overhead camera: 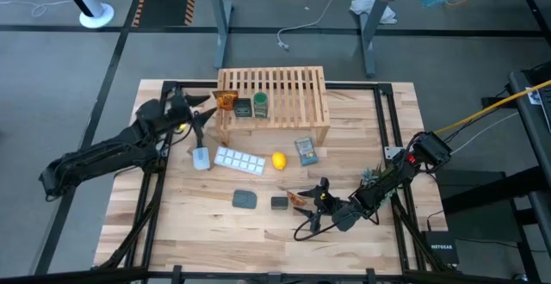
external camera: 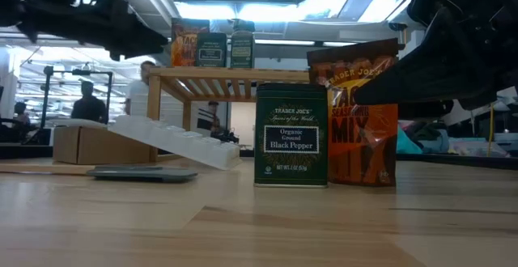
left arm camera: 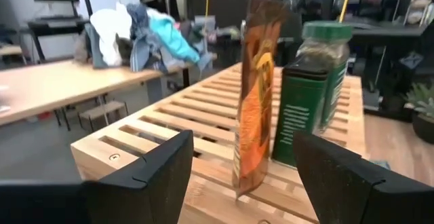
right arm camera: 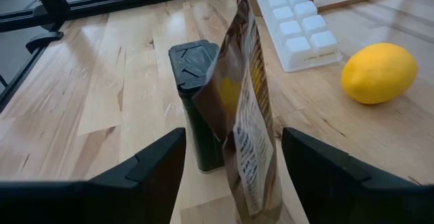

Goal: Shelf spices
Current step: Remove the orange seasoning pouch from the shelf

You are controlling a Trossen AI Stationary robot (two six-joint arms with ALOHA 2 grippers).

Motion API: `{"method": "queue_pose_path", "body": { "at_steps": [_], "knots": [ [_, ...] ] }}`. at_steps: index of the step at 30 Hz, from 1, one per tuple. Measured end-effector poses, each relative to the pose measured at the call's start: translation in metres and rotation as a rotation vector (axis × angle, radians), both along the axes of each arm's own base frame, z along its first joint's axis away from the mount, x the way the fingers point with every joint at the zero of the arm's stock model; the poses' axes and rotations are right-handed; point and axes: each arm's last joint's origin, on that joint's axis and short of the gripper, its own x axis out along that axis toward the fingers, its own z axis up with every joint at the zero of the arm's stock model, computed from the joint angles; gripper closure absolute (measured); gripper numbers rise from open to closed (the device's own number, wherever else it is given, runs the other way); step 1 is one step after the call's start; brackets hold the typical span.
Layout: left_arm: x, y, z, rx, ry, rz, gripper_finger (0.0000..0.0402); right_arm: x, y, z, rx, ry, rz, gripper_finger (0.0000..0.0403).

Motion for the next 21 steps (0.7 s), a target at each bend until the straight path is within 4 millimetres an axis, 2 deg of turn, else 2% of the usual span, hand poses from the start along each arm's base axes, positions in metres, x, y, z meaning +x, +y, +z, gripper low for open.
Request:
{"method": "queue_pose_path", "body": {
  "at_steps": [8,13,17,21],
  "knots": [
    [0.026,0.026,0.009,-0.054,0.067,-0.003,0.0157,0.0,0.0,0.0,0.002,-0.002,0.001,0.0152],
    [0.038,0.034,0.007,-0.066,0.095,-0.046,0.0171,0.0,0.0,0.0,0.006,0.001,0.01,0.0152],
    [0.038,0.034,0.006,-0.033,0.122,-0.053,0.0235,0.0,0.001,0.0,0.017,0.004,0.029,0.0152],
    [0.035,0.032,0.011,0.0,0.11,-0.054,0.0342,0.0,0.001,0.0,0.018,0.004,0.029,0.0152]
  ]
}}
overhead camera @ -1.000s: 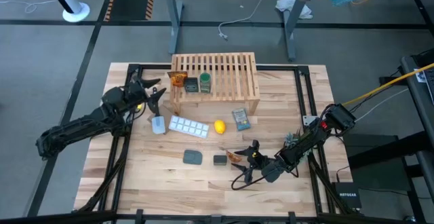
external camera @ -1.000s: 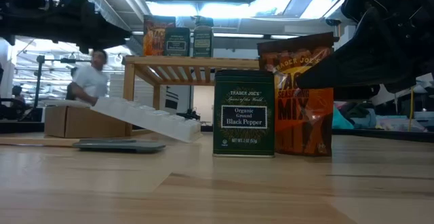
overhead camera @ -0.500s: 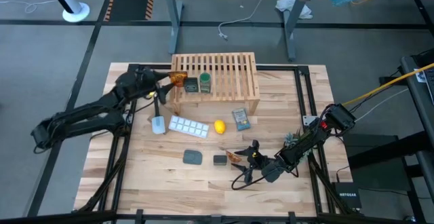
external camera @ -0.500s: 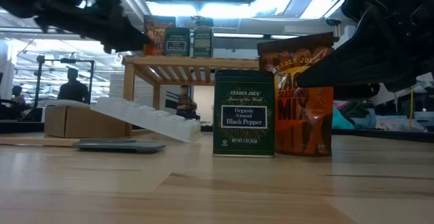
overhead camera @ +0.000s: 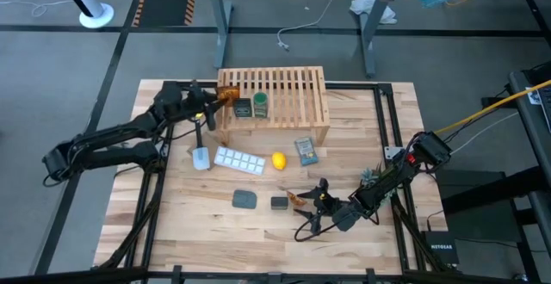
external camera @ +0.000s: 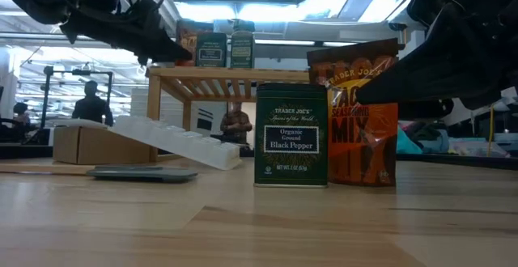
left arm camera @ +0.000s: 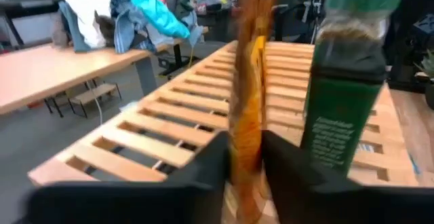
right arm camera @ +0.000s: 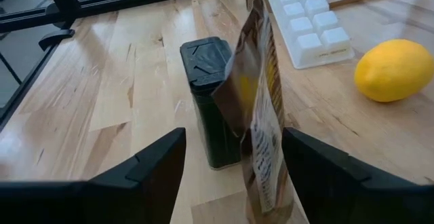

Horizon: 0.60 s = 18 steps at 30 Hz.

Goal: Shelf spices
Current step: Remove the orange seasoning pouch from the shelf

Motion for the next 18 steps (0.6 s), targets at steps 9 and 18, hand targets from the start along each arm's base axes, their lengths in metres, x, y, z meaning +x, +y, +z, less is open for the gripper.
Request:
{"method": "queue_pose_path", "body": {
  "at_steps": [9,18],
  "knots": [
    [-0.017,-0.013,0.022,0.116,-0.081,0.025,0.0382,0.0,0.0,0.0,0.006,0.001,0.009,0.0152],
    [-0.057,-0.042,0.025,0.114,-0.031,0.083,0.0387,0.0,0.001,0.001,0.011,-0.005,0.009,0.0152]
  ]
}}
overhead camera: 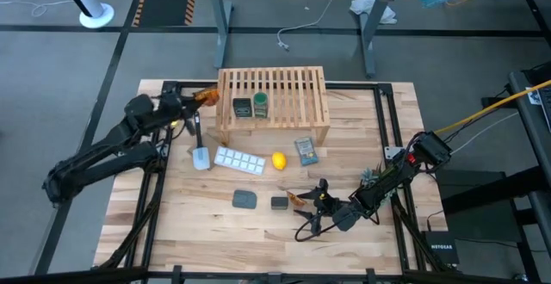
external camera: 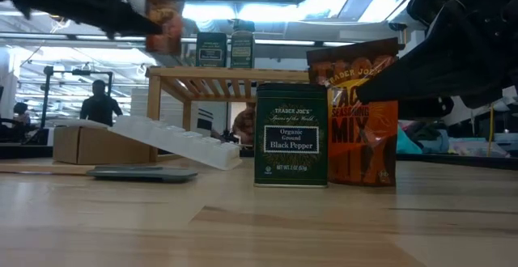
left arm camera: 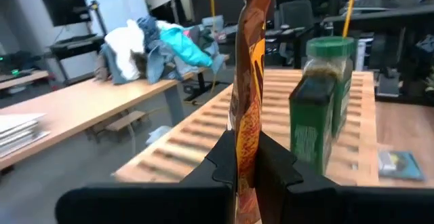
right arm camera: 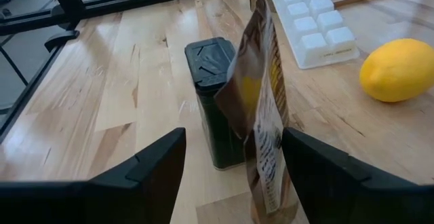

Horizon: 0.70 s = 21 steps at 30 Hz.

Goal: Shelf spices
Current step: Remove the orange seasoning pouch from the shelf

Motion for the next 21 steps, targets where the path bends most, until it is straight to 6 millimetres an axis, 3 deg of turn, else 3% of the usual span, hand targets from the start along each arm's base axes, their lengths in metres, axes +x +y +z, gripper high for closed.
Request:
{"method": "queue_pose_path", "body": {
  "at_steps": [9,14,21],
  "knots": [
    [-0.045,-0.04,-0.001,-0.072,-0.172,-0.07,0.0387,0.0,0.0,0.0,0.004,-0.004,0.0,0.0152],
    [-0.041,-0.044,0.0,-0.216,-0.191,-0.207,0.0387,0.002,0.002,0.004,0.034,-0.028,0.018,0.0152],
    [-0.04,-0.048,0.002,-0.19,-0.191,-0.287,0.0388,0.006,0.005,0.009,0.029,-0.04,0.038,0.0152]
  ]
}}
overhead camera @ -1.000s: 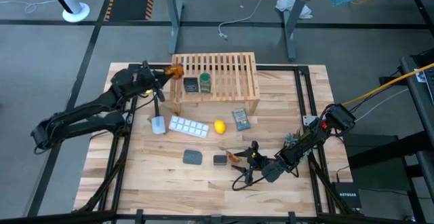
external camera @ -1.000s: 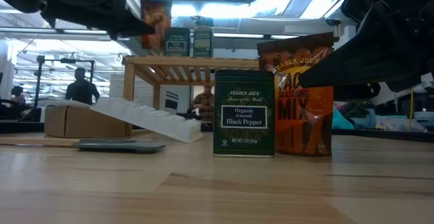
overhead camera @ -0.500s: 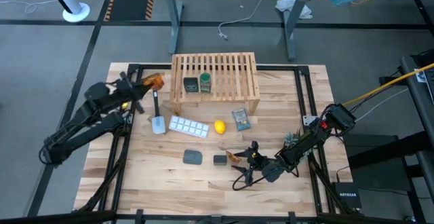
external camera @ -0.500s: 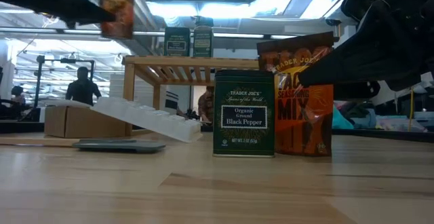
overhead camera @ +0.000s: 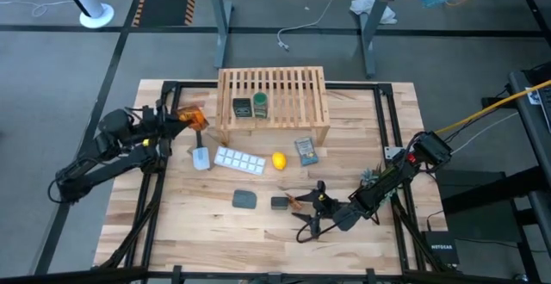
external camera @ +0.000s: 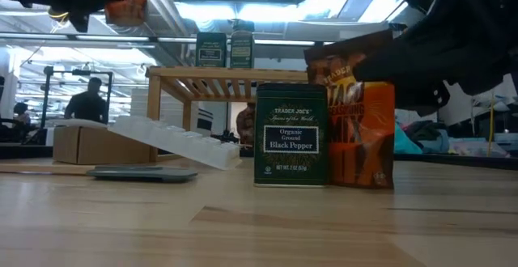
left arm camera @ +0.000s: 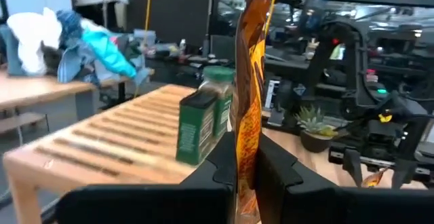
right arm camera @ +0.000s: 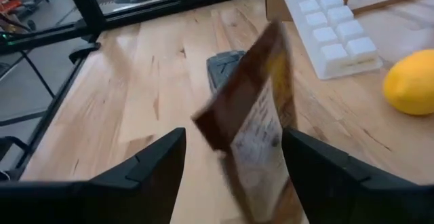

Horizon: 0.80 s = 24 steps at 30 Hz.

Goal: Shelf spices
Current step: Remove the orange seasoning pouch from the shelf

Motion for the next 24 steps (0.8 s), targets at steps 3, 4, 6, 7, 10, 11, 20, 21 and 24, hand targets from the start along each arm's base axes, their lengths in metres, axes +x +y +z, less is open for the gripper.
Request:
{"method": "queue_pose_path", "body": {
  "at_steps": [3,4,6,7,10,11,20,21,24],
  "knots": [
    [0.001,-0.001,0.005,0.024,-0.037,-0.019,0.0388,0.003,0.002,0.004,-0.015,-0.011,0.008,0.0152],
    [0.001,-0.001,0.006,0.032,-0.053,-0.022,0.0388,0.003,0.003,0.004,-0.021,-0.012,0.01,0.0152],
    [0.001,-0.001,0.009,0.048,-0.08,-0.033,0.0388,0.005,0.004,0.006,-0.033,-0.017,0.015,0.0152],
    [0.001,-0.002,0.011,0.06,-0.093,-0.036,0.0388,0.005,0.004,0.007,-0.035,-0.018,0.016,0.0152],
    [0.002,-0.002,0.012,0.08,-0.09,-0.042,0.0388,0.005,0.004,0.007,-0.052,-0.015,0.021,0.0152],
    [0.003,-0.001,0.012,0.079,-0.088,-0.043,0.0388,0.005,0.004,0.007,-0.053,-0.014,0.021,0.0152],
    [0.022,0.009,0.028,0.118,-0.037,-0.017,0.0388,0.004,0.0,0.004,-0.117,-0.006,-0.078,0.0152],
    [0.025,0.01,0.031,0.123,-0.038,-0.016,0.0388,0.004,-0.001,0.004,-0.127,-0.004,-0.092,0.0152],
    [0.036,0.016,0.039,0.13,-0.018,-0.017,0.0388,0.003,-0.002,0.003,-0.149,0.0,-0.124,0.0152]
  ]
}}
